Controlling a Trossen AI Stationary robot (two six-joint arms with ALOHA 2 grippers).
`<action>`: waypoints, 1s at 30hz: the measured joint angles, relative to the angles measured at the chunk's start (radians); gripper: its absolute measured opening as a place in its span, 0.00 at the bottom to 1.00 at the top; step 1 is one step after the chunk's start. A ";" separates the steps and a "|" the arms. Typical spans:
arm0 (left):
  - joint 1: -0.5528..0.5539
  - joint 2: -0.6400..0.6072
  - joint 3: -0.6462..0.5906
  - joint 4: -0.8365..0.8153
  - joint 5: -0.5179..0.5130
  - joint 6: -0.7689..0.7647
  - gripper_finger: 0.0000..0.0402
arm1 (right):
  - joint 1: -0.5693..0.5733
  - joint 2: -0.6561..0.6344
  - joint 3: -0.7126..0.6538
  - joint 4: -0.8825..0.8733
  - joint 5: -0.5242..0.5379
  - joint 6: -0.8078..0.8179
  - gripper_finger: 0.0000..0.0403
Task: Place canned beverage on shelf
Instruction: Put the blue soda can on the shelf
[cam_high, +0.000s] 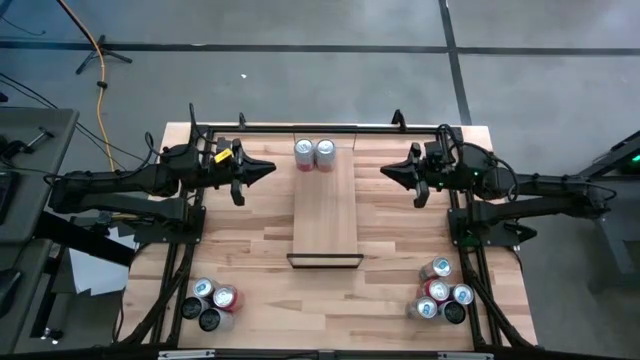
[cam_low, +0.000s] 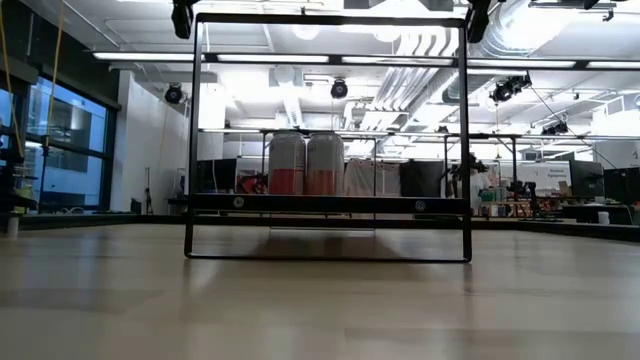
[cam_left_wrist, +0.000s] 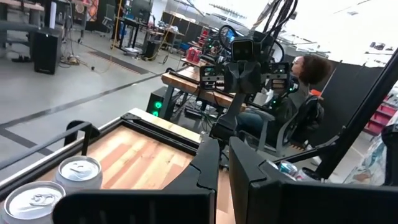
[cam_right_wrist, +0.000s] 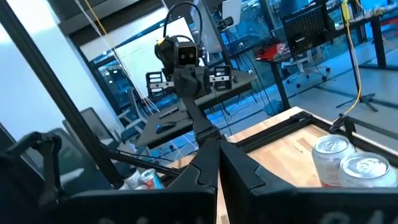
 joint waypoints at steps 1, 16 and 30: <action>0.000 0.000 0.000 0.000 0.000 0.008 0.00 | 0.000 0.000 0.000 -0.001 0.001 0.012 0.00; 0.000 0.000 0.000 -0.002 0.000 0.046 0.00 | 0.000 0.000 0.000 -0.006 0.004 -0.093 0.00; 0.000 0.000 0.000 0.000 -0.023 0.112 0.37 | 0.000 0.000 0.000 -0.006 0.004 -0.087 0.00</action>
